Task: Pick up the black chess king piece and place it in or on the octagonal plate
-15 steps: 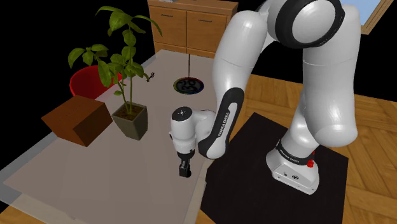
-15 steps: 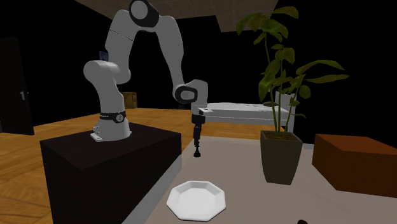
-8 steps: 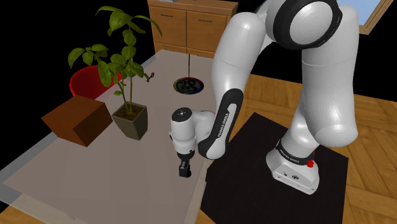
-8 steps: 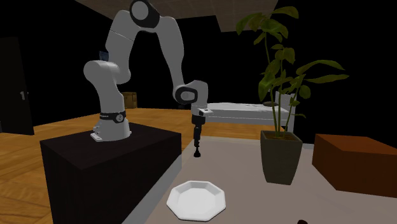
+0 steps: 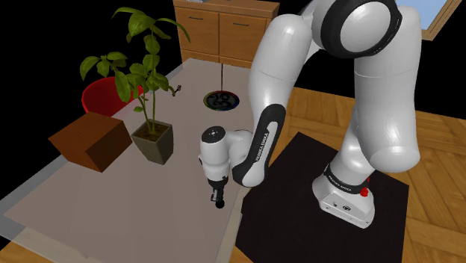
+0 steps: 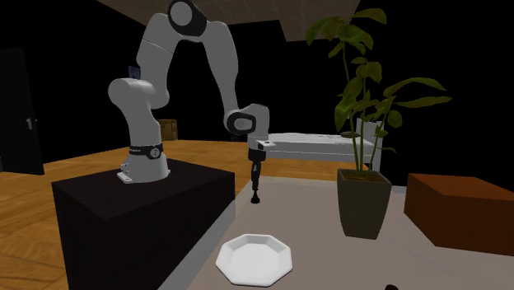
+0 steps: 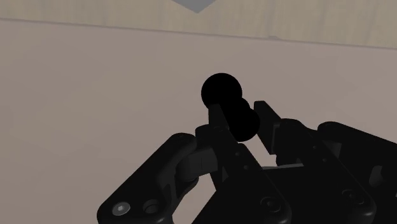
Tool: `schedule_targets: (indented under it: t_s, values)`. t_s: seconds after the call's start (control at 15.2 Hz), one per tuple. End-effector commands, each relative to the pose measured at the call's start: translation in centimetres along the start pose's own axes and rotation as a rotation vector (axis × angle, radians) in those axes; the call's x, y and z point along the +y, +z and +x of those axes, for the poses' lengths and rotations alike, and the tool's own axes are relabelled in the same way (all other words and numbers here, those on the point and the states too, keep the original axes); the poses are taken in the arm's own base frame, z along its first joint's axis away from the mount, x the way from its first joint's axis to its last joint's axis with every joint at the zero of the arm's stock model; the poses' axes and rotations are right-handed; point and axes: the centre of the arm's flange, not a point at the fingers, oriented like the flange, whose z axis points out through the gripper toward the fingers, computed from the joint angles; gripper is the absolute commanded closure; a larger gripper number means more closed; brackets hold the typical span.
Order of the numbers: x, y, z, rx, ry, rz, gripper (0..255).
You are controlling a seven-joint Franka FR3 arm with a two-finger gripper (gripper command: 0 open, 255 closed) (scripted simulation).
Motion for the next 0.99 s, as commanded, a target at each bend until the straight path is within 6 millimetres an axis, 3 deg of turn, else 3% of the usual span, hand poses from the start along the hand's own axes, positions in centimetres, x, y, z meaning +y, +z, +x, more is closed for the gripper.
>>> schedule_targets:
  t_s: [0.0, 0.92]
  values:
    - [0.0, 0.0, 0.0, -0.001, 0.0, 0.0, 255]
    - [-0.1, -6.8, -0.4, -0.001, 0.0, 0.0, 255]
